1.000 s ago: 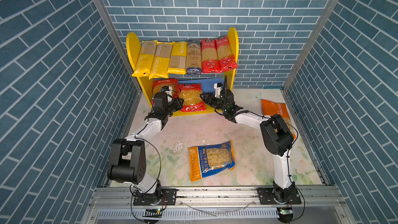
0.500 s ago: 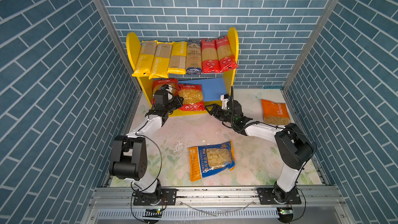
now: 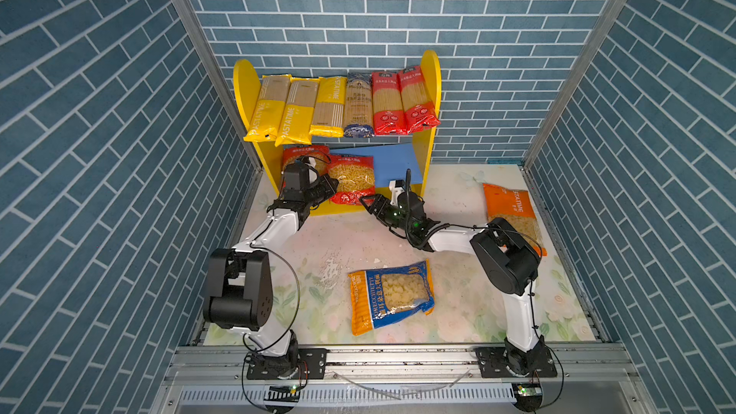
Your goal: Place and organize the pasta boxes and bags onto the shelf
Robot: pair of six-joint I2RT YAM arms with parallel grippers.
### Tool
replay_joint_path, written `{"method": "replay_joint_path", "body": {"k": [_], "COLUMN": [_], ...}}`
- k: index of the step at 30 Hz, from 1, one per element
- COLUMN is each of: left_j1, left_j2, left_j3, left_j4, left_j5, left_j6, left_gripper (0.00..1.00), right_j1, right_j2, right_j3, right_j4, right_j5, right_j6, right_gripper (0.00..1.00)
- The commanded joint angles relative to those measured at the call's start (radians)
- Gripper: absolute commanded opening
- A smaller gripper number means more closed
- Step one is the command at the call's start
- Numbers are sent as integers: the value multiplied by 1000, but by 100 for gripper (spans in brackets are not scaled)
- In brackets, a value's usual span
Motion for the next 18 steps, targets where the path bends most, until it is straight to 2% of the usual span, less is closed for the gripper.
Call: {"method": "replay_joint_path", "body": {"k": [1,4,9,14,18], "left_j1": [24,28,36,36,39], "left_j2": [11,-1,-38,-67,-92], "left_j3": [56,57,48,36,33], "left_j4": [-20,-28,-36,-45,-75], "left_j5": [-31,-28,-29,-32,-43], "left_j6": [0,2,5,6,26], "left_gripper": [6,11,24,46,53], "right_j1": [4,6,7,7,2], "right_j2": [56,50,-9,13,21], "right_j3": [103,143,127,180,193], "right_j4": [80,65,72,67,92], "right_j5": [37,21,53,83,141], "right_j6": [56,69,79,77,71], "right_gripper": [66,53,41,26,20]}}
